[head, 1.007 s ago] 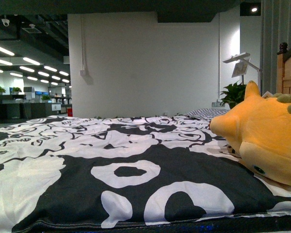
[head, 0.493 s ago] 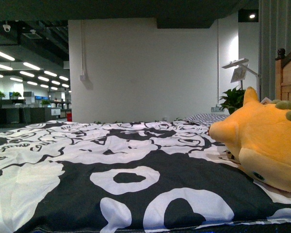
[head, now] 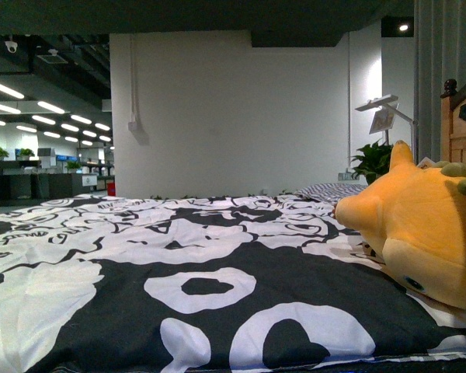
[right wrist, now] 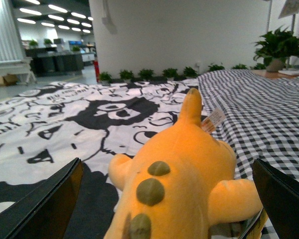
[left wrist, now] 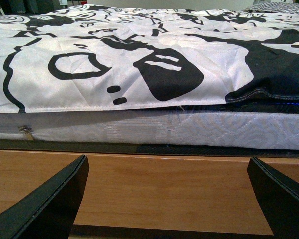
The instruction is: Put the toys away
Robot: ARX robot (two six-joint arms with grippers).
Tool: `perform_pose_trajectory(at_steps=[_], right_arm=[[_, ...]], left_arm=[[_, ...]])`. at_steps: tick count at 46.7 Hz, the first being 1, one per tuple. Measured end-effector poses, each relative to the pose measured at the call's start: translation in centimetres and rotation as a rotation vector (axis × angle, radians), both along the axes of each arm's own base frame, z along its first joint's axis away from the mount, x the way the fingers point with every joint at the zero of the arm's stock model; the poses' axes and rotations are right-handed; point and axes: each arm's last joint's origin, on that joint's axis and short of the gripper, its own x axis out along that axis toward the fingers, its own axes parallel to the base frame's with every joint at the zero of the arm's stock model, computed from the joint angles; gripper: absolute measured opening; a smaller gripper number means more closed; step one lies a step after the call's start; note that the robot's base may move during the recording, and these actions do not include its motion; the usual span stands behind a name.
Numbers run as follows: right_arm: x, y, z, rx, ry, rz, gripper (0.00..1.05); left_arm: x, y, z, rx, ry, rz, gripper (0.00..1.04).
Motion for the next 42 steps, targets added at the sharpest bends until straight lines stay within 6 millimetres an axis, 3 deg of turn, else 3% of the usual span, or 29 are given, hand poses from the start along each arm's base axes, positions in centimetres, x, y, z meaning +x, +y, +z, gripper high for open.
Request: perform_pose_trajectory(at_steps=[10,14,22,32,42], right_arm=[[4.8,0.6,-0.6,-0.068,0.117,-0.079,1.04],[5.9,1.0,-0.6,-0.070,0.144,-0.076,1.04],[6.8,2.0,-0.5,-0.064,0.174,-0.069,1.04],[8.4,3.2,-3.1,-0.107,0.257,-0.083,1.04],[8.7,3.6,-4.3,-0.139,0.301,-0.071,1.04]], left_arm=[[0.0,0.0,0.0,0.000,0.000,0.000,0.99],[0.0,0.0,0.0,0.000,0.000,0.000,0.99],[0.0,0.0,0.0,0.000,0.000,0.000,0.99],[0.0,0.0,0.0,0.000,0.000,0.000,0.99],[0.0,0.0,0.0,0.000,0.000,0.000,0.99]])
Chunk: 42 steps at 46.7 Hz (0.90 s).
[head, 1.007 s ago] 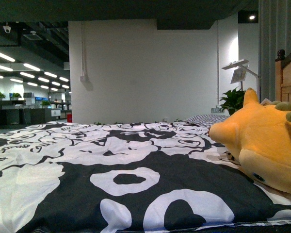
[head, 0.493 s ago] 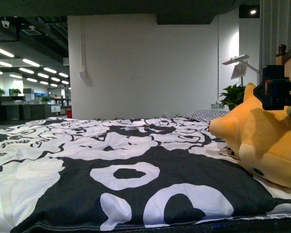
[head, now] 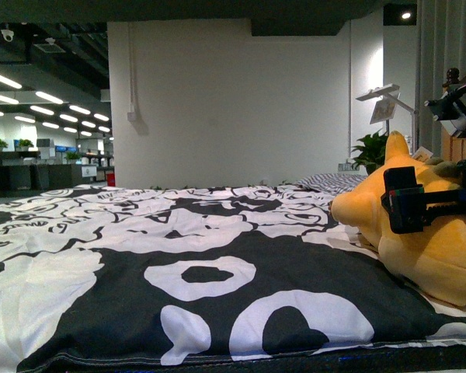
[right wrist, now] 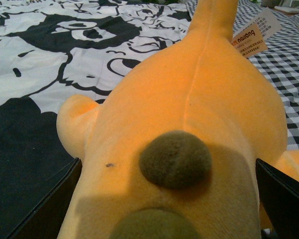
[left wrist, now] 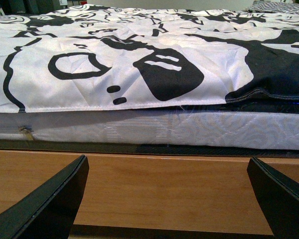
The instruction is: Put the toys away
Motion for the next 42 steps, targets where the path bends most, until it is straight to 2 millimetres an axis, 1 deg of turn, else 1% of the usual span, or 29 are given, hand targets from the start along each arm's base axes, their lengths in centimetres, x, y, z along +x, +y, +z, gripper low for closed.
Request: perform_pose_trajectory(at_steps=[13,15,16,21,23,26,27,31,33,38,40,42], right_arm=[[-0.5,0.8,-1.5,-0.039,0.024,0.031,1.04],[-0.6,0.8,-1.7,-0.050,0.014,0.024,0.96],[-0.6,0.8,-1.7,-0.050,0.014,0.023,0.95],[-0.8,0.9,-1.8,-0.069,0.001,0.016,0.80],[-0.9,0.9,-1.7,-0.073,-0.006,0.013,0.75],[-1.1,0.9,-1.3,-0.078,-0.027,0.010,0.64],[-1.1,0.8,-1.2,-0.081,-0.031,0.009,0.63],[-1.7,0.3,-0.2,-0.083,-0.082,-0.008,0.47],[-2.1,0.0,0.5,-0.077,-0.104,-0.013,0.41],[-3.0,-0.6,2.0,-0.048,-0.146,-0.007,0.31],[-3.7,-1.0,3.0,-0.021,-0.173,-0.002,0.26],[-4.8,-1.6,4.4,0.012,-0.206,0.009,0.20]], left_arm=[[0.0,0.0,0.0,0.000,0.000,0.000,0.99],[0.0,0.0,0.0,0.000,0.000,0.000,0.99],[0.0,0.0,0.0,0.000,0.000,0.000,0.99],[0.0,0.0,0.0,0.000,0.000,0.000,0.99],[0.0,0.0,0.0,0.000,0.000,0.000,0.99],[0.0,0.0,0.0,0.000,0.000,0.000,0.99],[0.0,0.0,0.0,0.000,0.000,0.000,0.99],[0.0,0.0,0.0,0.000,0.000,0.000,0.99],[0.0,0.0,0.0,0.000,0.000,0.000,0.99],[0.0,0.0,0.0,0.000,0.000,0.000,0.99],[0.0,0.0,0.0,0.000,0.000,0.000,0.99],[0.0,0.0,0.0,0.000,0.000,0.000,0.99]])
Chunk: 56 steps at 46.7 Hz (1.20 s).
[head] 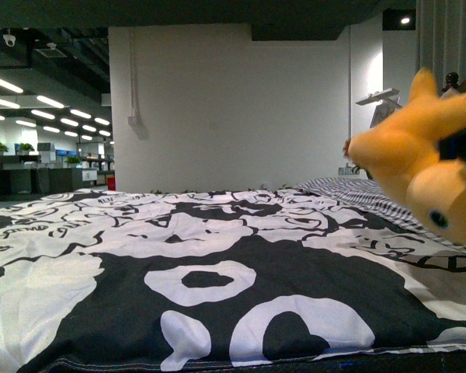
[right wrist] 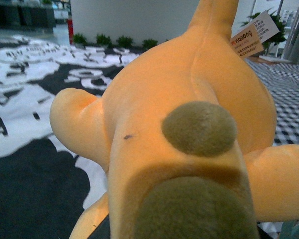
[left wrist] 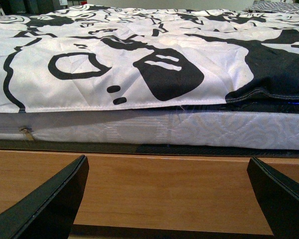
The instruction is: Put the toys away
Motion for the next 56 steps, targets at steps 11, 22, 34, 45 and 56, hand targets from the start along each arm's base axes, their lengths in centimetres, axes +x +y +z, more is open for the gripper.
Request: perform_pose_trajectory(at_steps=[11,22,34,45,56], right_arm=[[-6.6,-2.2,3.2,0.156,-0.052,0.133,0.20],[-13.8,-3.2,1.1,0.259,-0.045,0.250,0.20],[-18.3,-2.7,-3.5,0.278,-0.042,0.243,0.20],[-20.4,-2.4,-7.5,0.284,-0.043,0.198,0.20],[-21.4,-2.7,-10.4,0.263,-0.120,0.107,0.20]], left_arm=[[0.0,0.0,0.0,0.000,0.000,0.000,0.99],[0.0,0.0,0.0,0.000,0.000,0.000,0.99],[0.0,0.0,0.0,0.000,0.000,0.000,0.99],[0.0,0.0,0.0,0.000,0.000,0.000,0.99],[0.0,0.0,0.0,0.000,0.000,0.000,0.99]])
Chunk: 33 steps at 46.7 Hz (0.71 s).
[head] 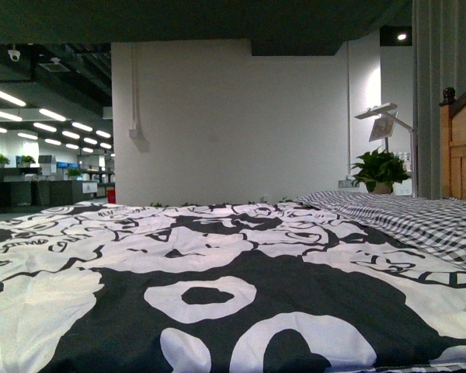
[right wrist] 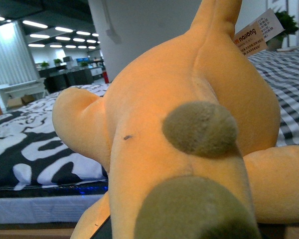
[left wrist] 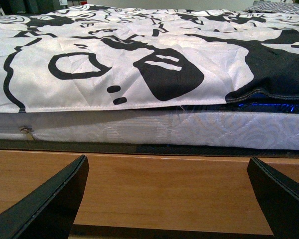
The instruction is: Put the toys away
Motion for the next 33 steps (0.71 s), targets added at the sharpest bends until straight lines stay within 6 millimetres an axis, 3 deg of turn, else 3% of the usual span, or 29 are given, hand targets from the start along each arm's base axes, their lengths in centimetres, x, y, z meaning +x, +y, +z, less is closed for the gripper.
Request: perform_pose_trajectory(at_steps=[6,33], right_arm=[[0.09,-0.06,-1.27,0.012,0.026,-0.009,0.20],[0.06,-0.01,-1.24,0.010,0.022,-0.006,0.20]], left_arm=[[0.00,0.00,0.00,0.000,0.000,0.000,0.99],[0.00,0.01,0.00,0.000,0.000,0.002,0.99]])
